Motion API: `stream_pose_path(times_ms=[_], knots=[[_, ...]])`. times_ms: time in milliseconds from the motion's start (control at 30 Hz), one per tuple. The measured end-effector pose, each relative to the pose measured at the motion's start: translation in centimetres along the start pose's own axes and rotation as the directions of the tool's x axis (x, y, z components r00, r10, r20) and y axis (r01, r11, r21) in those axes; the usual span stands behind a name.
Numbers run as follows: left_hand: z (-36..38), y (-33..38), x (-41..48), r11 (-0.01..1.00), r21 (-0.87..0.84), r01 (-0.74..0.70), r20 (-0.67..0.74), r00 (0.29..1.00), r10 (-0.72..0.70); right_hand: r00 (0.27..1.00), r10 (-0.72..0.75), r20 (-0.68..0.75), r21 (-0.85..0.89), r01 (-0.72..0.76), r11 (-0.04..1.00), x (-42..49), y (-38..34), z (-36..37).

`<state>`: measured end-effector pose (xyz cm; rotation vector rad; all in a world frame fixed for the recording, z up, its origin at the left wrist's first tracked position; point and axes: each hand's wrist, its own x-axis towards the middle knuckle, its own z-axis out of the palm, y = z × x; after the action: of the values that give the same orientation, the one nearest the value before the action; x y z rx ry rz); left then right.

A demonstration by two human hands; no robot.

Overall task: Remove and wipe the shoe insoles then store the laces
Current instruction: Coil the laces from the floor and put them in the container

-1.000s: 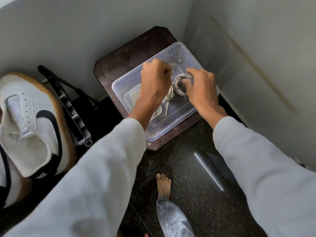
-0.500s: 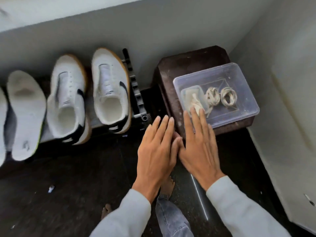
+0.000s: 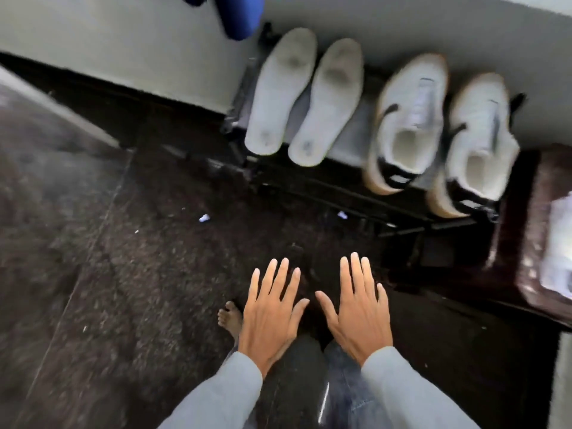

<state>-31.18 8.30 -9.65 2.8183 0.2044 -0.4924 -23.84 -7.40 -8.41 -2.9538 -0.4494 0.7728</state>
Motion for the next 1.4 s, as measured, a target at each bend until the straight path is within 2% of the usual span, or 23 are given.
stream_pose_path(times_ms=[300, 500, 667, 767, 967, 1100, 1300, 1400], knots=[[1.9, -21.2, -5.0, 0.936, -0.089, 0.340, 0.100, 0.938, -0.331, 0.963, -0.222, 0.153, -0.218, 0.252, 0.943, 5.5, -17.0, 6.9], [4.3, -31.4, -3.0, 0.905, -0.088, 0.417, 0.094, 0.908, -0.409, 0.895, -0.348, 0.278, -0.170, 0.403, 0.899, 13.0, -26.8, 11.1], [7.4, -36.6, 0.5, 0.868, -0.195, 0.457, 0.079, 0.889, -0.451, 0.833, -0.400, 0.383, -0.137, 0.479, 0.867, 20.4, -33.2, 16.3], [11.4, -39.8, 4.2, 0.842, -0.242, 0.482, 0.094, 0.876, -0.474, 0.809, -0.451, 0.377, -0.178, 0.541, 0.822, 25.8, -36.4, 20.5], [22.2, -45.8, 12.3, 0.774, -0.310, 0.553, 0.157, 0.832, -0.531, 0.776, -0.523, 0.353, -0.173, 0.603, 0.778, 36.7, -38.7, 33.1], [28.1, -48.4, 16.0, 0.767, -0.320, 0.556, 0.193, 0.831, -0.522, 0.790, -0.523, 0.318, -0.167, 0.590, 0.790, 41.7, -38.8, 40.0], [31.5, -52.2, 18.1, 0.782, -0.305, 0.543, 0.173, 0.839, -0.515, 0.819, -0.550, 0.164, -0.047, 0.563, 0.825, 43.9, -38.2, 44.7], [31.2, -52.7, 18.7, 0.779, -0.326, 0.535, 0.146, 0.843, -0.517, 0.824, -0.539, 0.173, 0.055, 0.538, 0.841, 43.9, -38.1, 45.2]])
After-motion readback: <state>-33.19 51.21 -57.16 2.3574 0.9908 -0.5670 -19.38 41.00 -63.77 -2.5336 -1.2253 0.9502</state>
